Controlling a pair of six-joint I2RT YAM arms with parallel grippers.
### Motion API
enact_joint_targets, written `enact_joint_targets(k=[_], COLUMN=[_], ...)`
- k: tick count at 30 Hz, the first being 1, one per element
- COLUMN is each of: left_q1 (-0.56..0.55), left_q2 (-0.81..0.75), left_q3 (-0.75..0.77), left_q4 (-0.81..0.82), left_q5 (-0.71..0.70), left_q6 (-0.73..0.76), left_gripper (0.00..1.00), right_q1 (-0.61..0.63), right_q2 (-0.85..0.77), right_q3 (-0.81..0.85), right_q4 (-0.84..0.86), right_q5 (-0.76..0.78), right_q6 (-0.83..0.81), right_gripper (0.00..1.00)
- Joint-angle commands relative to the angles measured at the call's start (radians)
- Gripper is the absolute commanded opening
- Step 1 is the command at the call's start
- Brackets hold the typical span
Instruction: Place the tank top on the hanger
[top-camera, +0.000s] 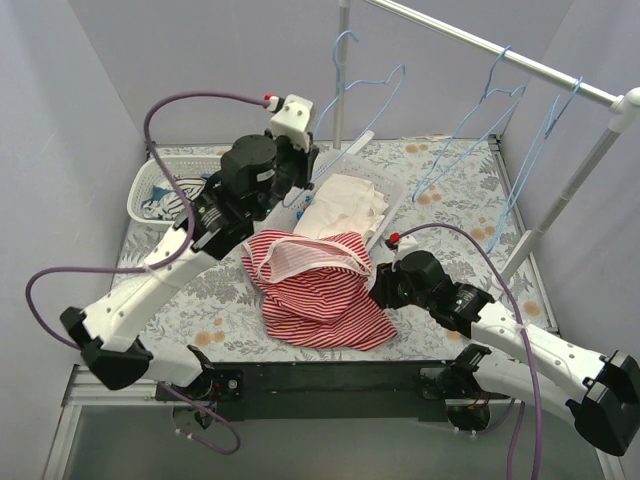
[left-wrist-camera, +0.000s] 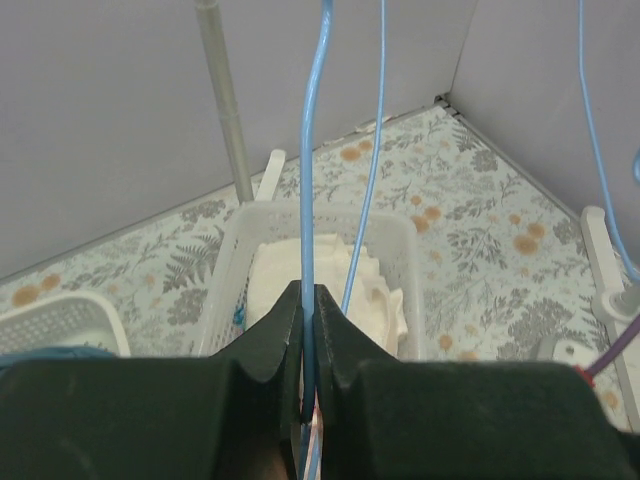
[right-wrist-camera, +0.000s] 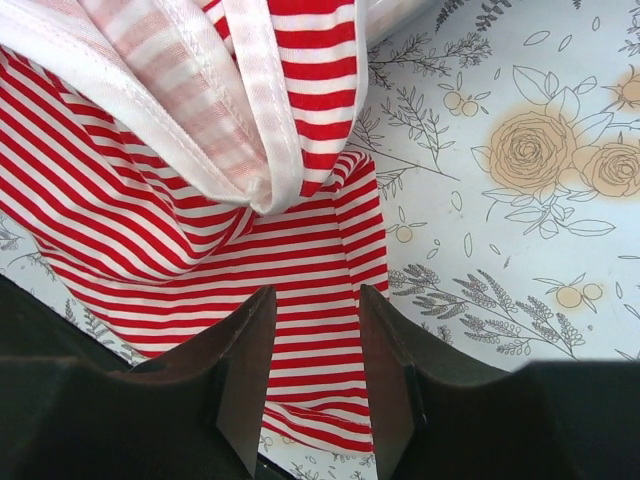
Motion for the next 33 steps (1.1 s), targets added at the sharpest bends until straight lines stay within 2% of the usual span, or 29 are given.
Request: enact_joint_targets(k=[1, 4, 8, 11, 18, 26, 28, 29, 33], left_q1=[0.000, 0.000, 0.000, -0.002, -0.002, 0.000, -0.002, 0.000, -0.002], left_q2=[-0.209, -0.341, -0.426, -0.472, -0.509, -0.515, -0.518, -0.519, -0.544], left_q3=[-0.118, -0.189, -0.247, -0.291, -0.310, -0.324, -0.319, -0.321, -0.347], left_q4=[-0.162, -0.294, -0.449, -0.521, -0.630, -0.712, -0.722, -0.729, -0.735], left_q5=[0.008, 0.031, 0.149, 0.164, 0.230, 0.295, 0.312, 0.319, 0.333], left_q6=[-0.053, -0.102, -0.153, -0.167, -0.159, -0.159, -0.166, -0.167, -0.179], left_gripper=[0.00, 0.00, 0.00, 0.00, 0.00, 0.00, 0.00, 0.00, 0.00], right_q1=[0.004, 0.004, 0.004, 0.003, 0.004, 0.006, 0.006, 0.010, 0.036], right_q2=[-0.042, -0.067, -0.091, -0.085, 0.053, 0.123, 0.134, 0.143, 0.163], right_q3=[0.064, 0.093, 0.106, 0.100, 0.124, 0.135, 0.139, 0.150, 0.190], right_q4=[-0.016, -0.014, 0.022, 0.100, 0.179, 0.222, 0.222, 0.222, 0.205], right_q5=[0.041, 0.081, 0.165, 0.190, 0.140, 0.118, 0.124, 0.126, 0.196], right_q6=[-0.008, 0.007, 0.044, 0.071, 0.108, 0.118, 0.118, 0.110, 0.096], right_gripper=[0.47, 0.47, 0.47, 0.46, 0.43, 0.39, 0.33, 0.24, 0.08])
